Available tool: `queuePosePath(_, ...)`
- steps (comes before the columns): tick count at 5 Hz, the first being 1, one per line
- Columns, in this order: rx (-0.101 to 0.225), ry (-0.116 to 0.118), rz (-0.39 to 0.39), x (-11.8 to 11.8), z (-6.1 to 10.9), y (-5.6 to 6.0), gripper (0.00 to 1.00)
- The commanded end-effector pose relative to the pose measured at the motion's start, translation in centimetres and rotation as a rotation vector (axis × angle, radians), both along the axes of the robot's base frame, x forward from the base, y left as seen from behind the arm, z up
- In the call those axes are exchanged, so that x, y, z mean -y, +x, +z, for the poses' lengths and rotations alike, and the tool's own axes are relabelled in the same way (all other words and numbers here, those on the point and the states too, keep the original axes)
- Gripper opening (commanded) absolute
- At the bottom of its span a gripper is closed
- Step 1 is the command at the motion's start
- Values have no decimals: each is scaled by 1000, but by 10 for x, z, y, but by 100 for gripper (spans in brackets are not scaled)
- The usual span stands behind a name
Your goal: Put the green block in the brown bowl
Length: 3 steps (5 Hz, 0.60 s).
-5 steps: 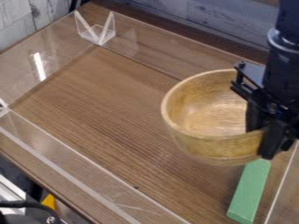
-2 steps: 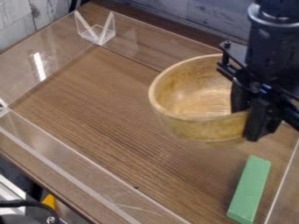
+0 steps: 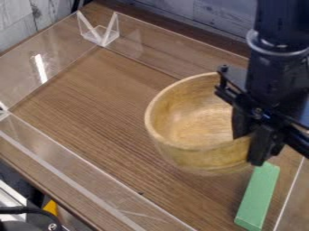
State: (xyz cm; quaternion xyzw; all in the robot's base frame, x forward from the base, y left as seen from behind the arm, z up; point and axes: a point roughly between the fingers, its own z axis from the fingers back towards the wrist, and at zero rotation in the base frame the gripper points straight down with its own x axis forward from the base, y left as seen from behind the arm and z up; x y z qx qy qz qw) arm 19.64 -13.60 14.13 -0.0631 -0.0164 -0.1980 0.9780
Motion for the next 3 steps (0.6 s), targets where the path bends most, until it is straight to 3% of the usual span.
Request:
queuePosePath(1,50,-29,3,5,4,-2,0)
queuePosePath(3,75,-43,-17,19,-16,-6,0)
